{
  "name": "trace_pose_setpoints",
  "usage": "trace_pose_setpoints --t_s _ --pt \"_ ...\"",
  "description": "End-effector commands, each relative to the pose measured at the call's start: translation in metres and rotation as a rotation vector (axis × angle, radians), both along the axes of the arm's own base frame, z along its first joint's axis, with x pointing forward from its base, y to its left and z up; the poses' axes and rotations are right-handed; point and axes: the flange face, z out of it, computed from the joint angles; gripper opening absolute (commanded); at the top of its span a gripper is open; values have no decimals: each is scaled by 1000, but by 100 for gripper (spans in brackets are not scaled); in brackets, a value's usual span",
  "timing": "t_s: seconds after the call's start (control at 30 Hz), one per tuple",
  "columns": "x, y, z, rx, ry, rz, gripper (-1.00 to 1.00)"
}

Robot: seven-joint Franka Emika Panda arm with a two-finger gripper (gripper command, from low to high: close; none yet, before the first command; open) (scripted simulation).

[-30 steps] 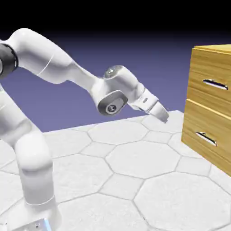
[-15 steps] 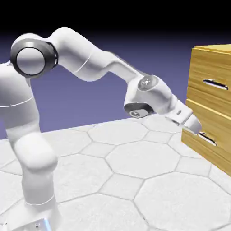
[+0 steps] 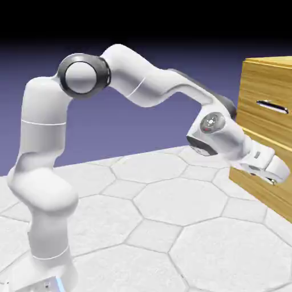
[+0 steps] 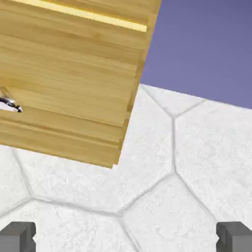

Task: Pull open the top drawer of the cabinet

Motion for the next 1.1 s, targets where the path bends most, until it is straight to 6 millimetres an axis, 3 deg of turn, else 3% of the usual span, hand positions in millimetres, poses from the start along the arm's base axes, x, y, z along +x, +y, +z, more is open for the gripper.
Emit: trace_pose_setpoints --t_s 0.0,0.3,0.57,0.83,1.07 --pt "4 -2 -1 -21 -8 5 0" --pt "40 -2 2 -246 -95 73 0" --pt "76 24 17 -489 -197 163 0" --pt "113 81 39 -760 -322 282 0" --pt "141 160 58 -1007 -454 407 0"
